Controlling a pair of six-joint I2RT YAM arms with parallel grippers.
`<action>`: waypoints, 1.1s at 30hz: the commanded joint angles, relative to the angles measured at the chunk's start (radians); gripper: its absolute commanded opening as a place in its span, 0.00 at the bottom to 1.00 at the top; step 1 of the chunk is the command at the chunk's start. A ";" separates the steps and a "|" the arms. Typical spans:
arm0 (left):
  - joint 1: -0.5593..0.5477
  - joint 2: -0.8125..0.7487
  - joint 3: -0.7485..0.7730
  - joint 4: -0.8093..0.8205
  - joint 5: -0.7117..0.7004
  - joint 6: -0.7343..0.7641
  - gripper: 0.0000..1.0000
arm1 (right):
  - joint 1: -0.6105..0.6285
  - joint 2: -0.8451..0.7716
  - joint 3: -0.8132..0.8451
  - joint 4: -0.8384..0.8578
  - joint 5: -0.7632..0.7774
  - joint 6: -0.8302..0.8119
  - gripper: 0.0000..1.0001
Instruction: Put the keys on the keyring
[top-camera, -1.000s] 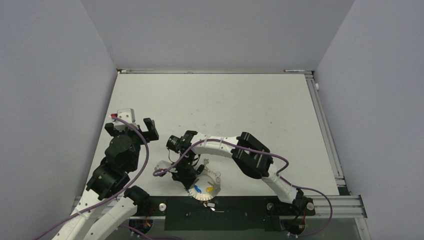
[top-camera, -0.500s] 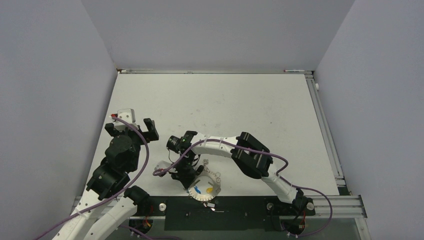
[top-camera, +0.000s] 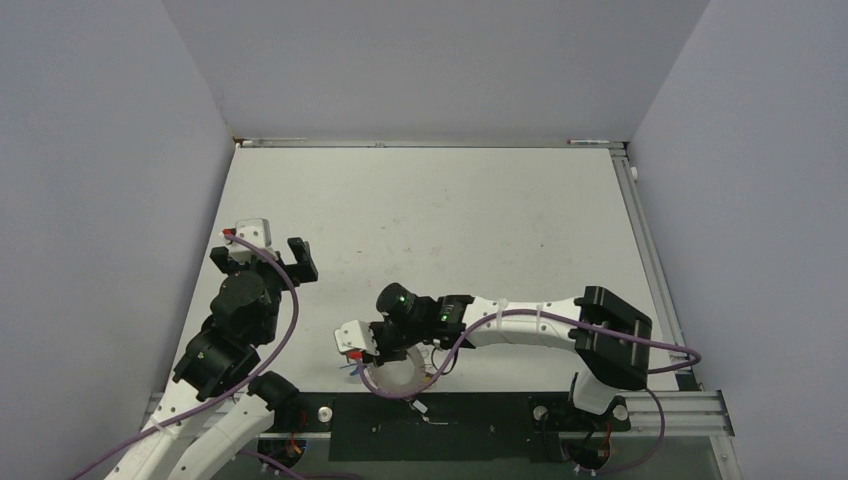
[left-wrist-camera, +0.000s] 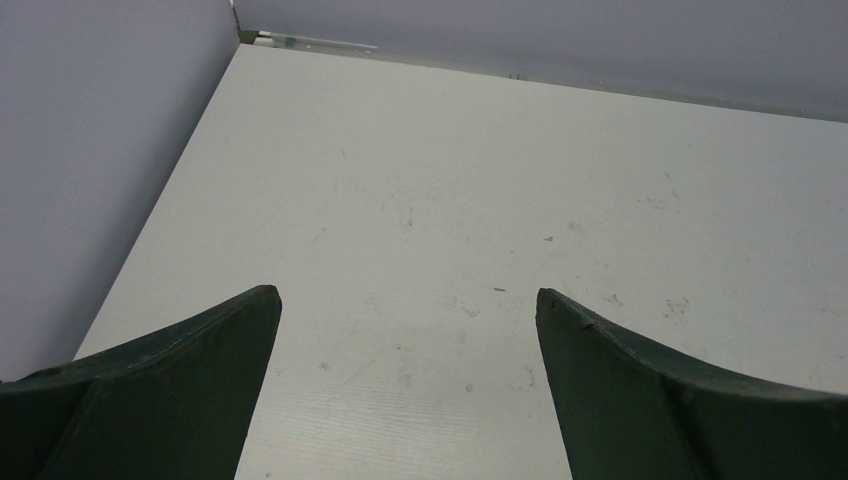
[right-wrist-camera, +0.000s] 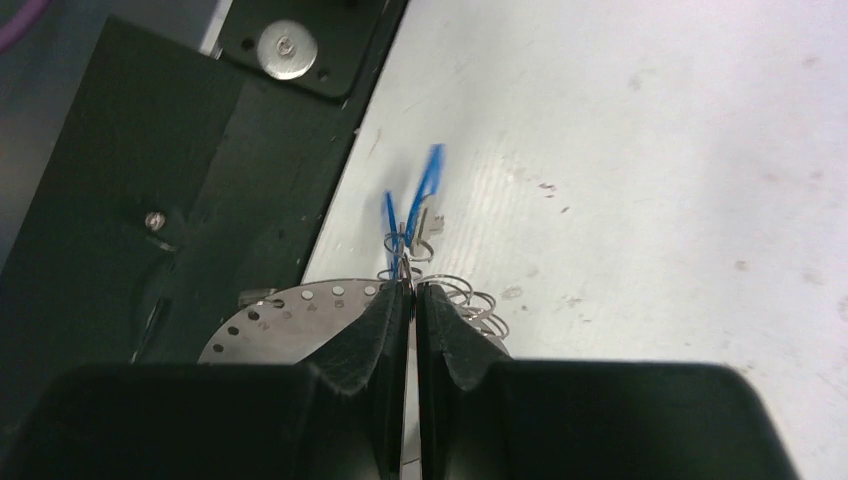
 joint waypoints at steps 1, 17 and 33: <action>-0.004 -0.012 -0.001 0.057 0.016 0.012 0.98 | 0.028 -0.120 -0.095 0.280 0.141 0.082 0.05; -0.028 -0.183 -0.108 0.247 0.379 0.112 0.99 | 0.056 -0.564 -0.383 0.540 0.344 0.194 0.05; -0.044 -0.130 -0.065 0.382 1.079 0.126 1.00 | 0.056 -0.968 -0.619 0.894 0.499 0.321 0.05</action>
